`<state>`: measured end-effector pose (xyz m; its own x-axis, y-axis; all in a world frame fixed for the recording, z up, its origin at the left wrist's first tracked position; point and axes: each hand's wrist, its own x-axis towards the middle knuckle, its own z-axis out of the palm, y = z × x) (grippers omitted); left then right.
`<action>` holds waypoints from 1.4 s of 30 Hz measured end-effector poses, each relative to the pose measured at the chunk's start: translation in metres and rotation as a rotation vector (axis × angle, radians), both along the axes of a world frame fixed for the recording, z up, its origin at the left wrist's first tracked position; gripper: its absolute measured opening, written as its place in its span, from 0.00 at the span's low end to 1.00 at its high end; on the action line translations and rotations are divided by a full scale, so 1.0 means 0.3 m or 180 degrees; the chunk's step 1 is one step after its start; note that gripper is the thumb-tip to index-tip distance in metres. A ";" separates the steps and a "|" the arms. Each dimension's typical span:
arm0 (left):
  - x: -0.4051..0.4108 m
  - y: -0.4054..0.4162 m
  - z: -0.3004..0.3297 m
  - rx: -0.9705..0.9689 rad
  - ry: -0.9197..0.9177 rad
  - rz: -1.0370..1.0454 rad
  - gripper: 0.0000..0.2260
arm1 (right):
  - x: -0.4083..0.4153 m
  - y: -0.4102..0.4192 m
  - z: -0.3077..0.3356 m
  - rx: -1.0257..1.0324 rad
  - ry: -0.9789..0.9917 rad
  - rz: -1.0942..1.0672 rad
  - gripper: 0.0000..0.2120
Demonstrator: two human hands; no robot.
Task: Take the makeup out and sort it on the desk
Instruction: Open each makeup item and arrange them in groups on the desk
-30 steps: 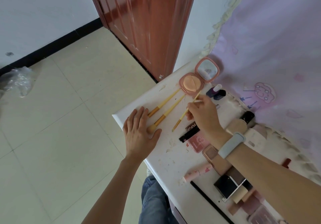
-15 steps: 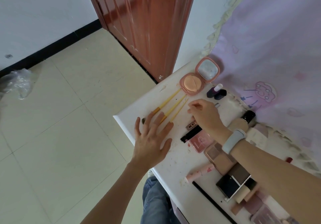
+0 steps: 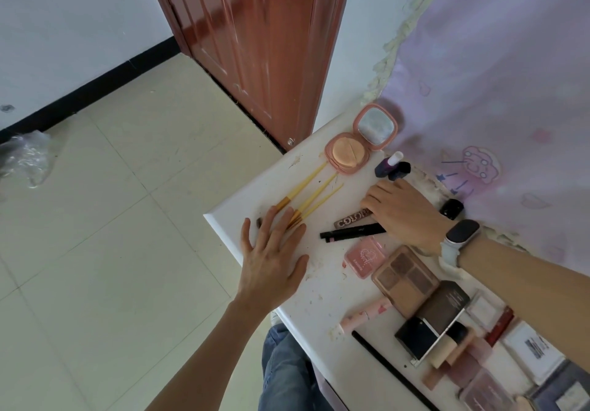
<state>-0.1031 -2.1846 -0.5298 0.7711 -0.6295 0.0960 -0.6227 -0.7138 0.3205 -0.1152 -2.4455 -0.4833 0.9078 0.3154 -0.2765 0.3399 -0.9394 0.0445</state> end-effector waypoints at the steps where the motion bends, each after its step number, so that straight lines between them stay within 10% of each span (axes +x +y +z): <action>1: -0.006 -0.003 0.002 -0.0095 -0.0001 0.0043 0.20 | 0.000 -0.005 0.004 -0.0028 -0.0004 0.0055 0.12; 8: -0.047 -0.079 0.084 -0.1045 0.0201 0.0594 0.14 | -0.063 0.026 0.104 0.3240 -0.0214 -0.2681 0.08; 12: -0.077 -0.144 0.162 -0.1846 0.1556 0.0843 0.14 | -0.110 0.070 0.170 0.5719 0.0238 -0.3515 0.09; 16: -0.133 -0.199 0.219 -0.2504 0.2083 0.1051 0.16 | -0.200 0.132 0.163 0.6698 0.0497 -0.3981 0.06; 26: -0.202 -0.160 0.224 -0.3374 0.2916 0.1826 0.12 | -0.350 0.207 0.112 0.6930 -0.0153 -0.4740 0.07; 32: -0.246 -0.193 0.218 -0.2879 0.1915 0.1731 0.10 | -0.372 0.262 0.117 0.5302 -0.0675 -0.4944 0.13; 37: -0.272 -0.220 0.220 -0.2088 0.1187 0.0921 0.21 | -0.386 0.217 0.129 0.6443 -0.0576 -0.5406 0.11; 42: -0.254 -0.208 0.221 -0.1891 0.0928 0.0933 0.27 | -0.394 0.196 0.128 0.6080 -0.0672 -0.4822 0.12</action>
